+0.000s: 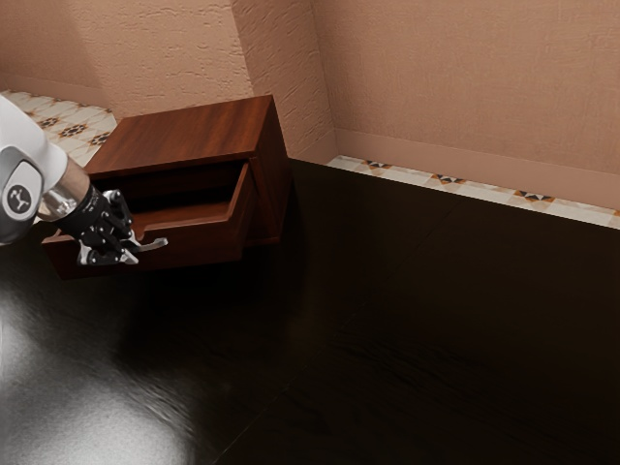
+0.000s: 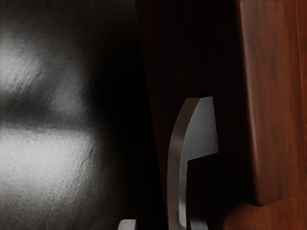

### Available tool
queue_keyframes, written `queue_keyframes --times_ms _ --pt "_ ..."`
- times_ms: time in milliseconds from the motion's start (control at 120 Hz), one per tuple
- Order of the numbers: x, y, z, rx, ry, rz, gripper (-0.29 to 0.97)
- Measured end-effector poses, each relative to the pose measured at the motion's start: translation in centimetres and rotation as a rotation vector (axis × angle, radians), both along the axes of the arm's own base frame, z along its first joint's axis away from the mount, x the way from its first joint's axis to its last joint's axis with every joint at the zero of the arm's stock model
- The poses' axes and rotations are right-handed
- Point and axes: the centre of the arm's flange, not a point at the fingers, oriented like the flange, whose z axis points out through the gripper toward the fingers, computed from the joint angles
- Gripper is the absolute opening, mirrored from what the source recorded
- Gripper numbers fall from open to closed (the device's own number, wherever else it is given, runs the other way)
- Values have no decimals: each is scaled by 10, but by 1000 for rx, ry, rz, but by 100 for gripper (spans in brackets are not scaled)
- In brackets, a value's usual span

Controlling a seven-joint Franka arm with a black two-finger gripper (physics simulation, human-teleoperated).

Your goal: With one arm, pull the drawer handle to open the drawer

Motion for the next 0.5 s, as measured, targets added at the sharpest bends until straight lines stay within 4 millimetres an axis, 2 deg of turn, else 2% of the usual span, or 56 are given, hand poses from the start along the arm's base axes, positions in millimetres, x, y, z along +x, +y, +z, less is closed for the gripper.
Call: queue_keyframes --times_ms 325,500 --pt "-3 -1 8 9 -16 -2 2" --pt "-6 -2 14 15 -28 -2 8"
